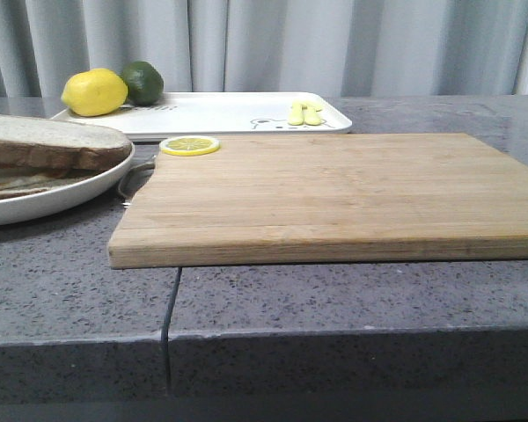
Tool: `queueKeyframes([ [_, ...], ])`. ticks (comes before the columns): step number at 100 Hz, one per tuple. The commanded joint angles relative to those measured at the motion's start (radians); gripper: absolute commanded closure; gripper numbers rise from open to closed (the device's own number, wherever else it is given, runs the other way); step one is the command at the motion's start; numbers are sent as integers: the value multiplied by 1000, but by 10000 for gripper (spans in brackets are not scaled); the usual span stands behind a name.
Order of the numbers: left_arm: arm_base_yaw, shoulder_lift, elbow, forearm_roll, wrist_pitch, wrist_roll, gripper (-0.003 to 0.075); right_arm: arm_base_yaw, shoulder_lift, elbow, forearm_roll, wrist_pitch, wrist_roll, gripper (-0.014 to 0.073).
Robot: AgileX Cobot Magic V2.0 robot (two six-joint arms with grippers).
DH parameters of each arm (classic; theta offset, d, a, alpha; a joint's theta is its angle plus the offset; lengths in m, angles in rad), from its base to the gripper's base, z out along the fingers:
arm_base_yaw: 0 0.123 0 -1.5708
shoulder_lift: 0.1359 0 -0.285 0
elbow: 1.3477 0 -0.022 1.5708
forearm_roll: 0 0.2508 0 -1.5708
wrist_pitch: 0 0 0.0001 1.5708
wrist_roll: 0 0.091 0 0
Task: Place bread and move sandwich to tray
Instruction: 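Lower the left gripper and grasp the white plate rim, then lift the plate with the left gripper and carry it onto the tray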
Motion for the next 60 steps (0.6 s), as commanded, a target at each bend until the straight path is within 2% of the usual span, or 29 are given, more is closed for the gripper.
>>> queueKeyframes([
  [1,-1,-15,-21,-10,-15,-8,354,-6,6,-26,-2,-81,1,42],
  [11,-1,-15,-21,-10,-15,-8,358,-6,6,-26,-2,-81,1,42],
  [18,-1,-15,-21,-10,-15,-8,393,-6,6,-26,-2,-81,1,42],
  [25,-1,-15,-21,-10,-15,-8,463,-6,6,-26,-2,-81,1,42],
  [46,-1,-15,-21,-43,-12,-8,737,-6,6,-26,-2,-81,1,42],
  [60,-1,-15,-21,-64,-12,-8,739,-6,6,-26,-2,-81,1,42],
])
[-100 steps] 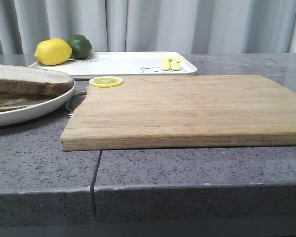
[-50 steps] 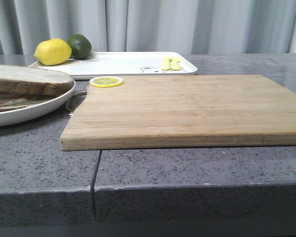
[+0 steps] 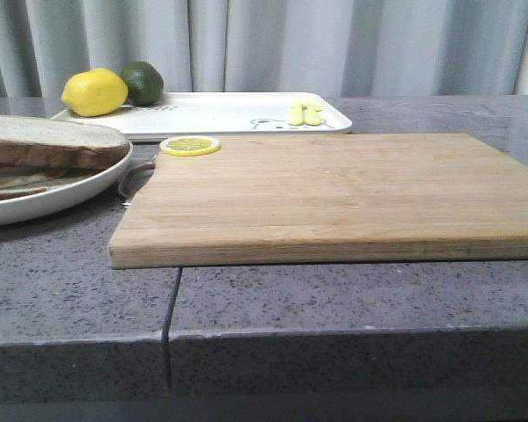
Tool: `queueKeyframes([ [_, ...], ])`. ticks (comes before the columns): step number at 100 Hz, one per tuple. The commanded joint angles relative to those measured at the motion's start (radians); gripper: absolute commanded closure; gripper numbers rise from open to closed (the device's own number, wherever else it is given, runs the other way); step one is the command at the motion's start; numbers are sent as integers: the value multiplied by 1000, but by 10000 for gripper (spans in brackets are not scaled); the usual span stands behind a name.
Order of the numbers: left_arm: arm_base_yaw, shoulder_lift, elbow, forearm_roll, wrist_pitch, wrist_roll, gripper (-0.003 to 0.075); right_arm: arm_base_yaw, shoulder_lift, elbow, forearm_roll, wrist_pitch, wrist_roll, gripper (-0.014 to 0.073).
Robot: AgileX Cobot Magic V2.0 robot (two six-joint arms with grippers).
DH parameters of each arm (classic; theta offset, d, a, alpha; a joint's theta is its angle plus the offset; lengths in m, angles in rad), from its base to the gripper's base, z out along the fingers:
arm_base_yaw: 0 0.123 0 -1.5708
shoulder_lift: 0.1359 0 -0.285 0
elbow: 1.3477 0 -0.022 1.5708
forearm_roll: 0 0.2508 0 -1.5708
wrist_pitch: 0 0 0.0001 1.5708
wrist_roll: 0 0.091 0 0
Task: Place bread and move sandwich to tray
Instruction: 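Lift the plate with the left gripper and carry it onto the tray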
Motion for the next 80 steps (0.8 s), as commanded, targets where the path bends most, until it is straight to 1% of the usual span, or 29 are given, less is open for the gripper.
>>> queueKeyframes([
  [1,-1,-19,-18,5,-6,-6,739,-6,6,-26,-2,-81,1,42],
  [19,-1,-36,-18,-60,-4,-6,739,-6,6,-26,-2,-81,1,42],
  [55,-1,-173,-23,-235,-28,-6,739,-6,6,-26,-2,-81,1,42],
  [80,-2,-179,-110,-265,-2,-4,739,-6,6,-26,-2,-81,1,42],
])
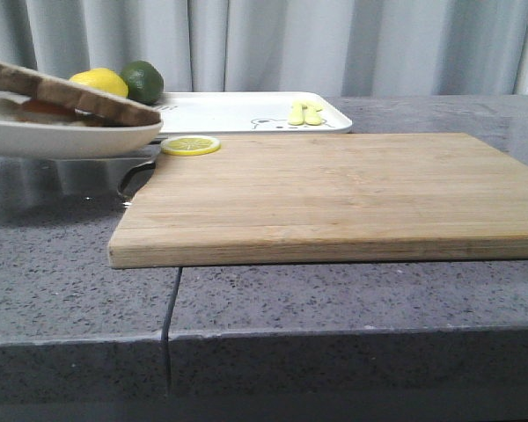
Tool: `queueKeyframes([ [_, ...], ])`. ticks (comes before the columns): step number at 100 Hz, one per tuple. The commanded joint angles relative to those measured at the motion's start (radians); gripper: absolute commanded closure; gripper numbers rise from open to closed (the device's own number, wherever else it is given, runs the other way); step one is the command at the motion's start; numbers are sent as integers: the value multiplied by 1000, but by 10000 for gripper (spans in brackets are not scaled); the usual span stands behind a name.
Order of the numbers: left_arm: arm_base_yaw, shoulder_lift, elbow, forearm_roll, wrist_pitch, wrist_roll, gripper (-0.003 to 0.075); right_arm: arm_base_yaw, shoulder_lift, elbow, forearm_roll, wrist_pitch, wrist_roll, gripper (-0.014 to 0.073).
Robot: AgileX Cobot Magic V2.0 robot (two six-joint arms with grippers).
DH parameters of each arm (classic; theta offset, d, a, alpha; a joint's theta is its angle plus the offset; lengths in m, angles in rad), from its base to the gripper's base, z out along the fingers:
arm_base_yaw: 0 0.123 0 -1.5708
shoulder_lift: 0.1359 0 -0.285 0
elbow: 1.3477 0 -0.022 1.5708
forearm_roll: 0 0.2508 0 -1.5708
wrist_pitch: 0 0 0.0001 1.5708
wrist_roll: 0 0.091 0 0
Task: Place bread and move sandwich to tray
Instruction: 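Lift the plate with the left gripper and carry it onto the tray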
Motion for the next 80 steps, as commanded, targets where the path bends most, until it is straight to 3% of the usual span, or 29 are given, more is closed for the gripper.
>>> queueKeyframes([
  [1,-3,-38,-73,-64,-56,-6,739,-6,6,-26,-2,-81,1,42],
  [45,-3,100,-272,-386,-16,240,739,-6,6,-26,-2,-81,1,42],
  [80,-3,329,-515,-411,40,304,739,-6,6,-26,-2,-81,1,42],
])
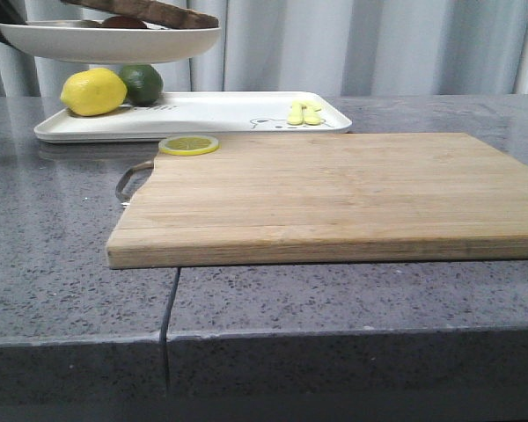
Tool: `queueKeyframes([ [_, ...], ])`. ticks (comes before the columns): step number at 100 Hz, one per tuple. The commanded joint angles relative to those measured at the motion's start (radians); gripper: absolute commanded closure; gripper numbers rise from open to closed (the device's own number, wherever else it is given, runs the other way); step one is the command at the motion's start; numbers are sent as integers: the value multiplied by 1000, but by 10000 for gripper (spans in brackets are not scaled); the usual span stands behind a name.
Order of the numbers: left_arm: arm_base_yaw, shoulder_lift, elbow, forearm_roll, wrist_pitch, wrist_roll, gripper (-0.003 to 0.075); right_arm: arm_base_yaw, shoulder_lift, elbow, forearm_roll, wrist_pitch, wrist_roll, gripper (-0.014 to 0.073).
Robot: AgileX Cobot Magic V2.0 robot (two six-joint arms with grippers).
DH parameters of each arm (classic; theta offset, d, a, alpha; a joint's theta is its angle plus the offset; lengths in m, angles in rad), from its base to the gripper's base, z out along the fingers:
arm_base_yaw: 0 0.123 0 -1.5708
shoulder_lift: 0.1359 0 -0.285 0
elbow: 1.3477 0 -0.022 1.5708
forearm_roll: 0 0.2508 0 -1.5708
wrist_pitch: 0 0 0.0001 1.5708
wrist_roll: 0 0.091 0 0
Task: Place bread and move sandwich to tray
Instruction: 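Lift the plate with the left gripper and carry it onto the tray, then lower the plate onto the tray and open the left gripper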
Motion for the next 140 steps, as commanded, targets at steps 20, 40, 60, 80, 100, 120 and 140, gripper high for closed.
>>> queueKeyframes([
  [20,-35,137,-256,-80,7,10,739,-6,6,-26,-2,-81,1,42],
  [40,-75,276,-434,-80,45,25,739,-6,6,-26,-2,-81,1,42],
  [60,-81,407,-611,-80,132,25,739,-6,6,-26,-2,-81,1,42],
  [80,-81,487,-729,-81,144,25,739,-6,6,-26,-2,-81,1,42],
  [100,-81,533,-775,-81,138,25,739,-6,6,-26,-2,-81,1,42],
  [120,-81,581,-799,-81,138,25,739,-6,6,-26,-2,-81,1,42],
  [140,-81,606,-799,-81,136,28,739,-6,6,-26,-2,-81,1,42],
])
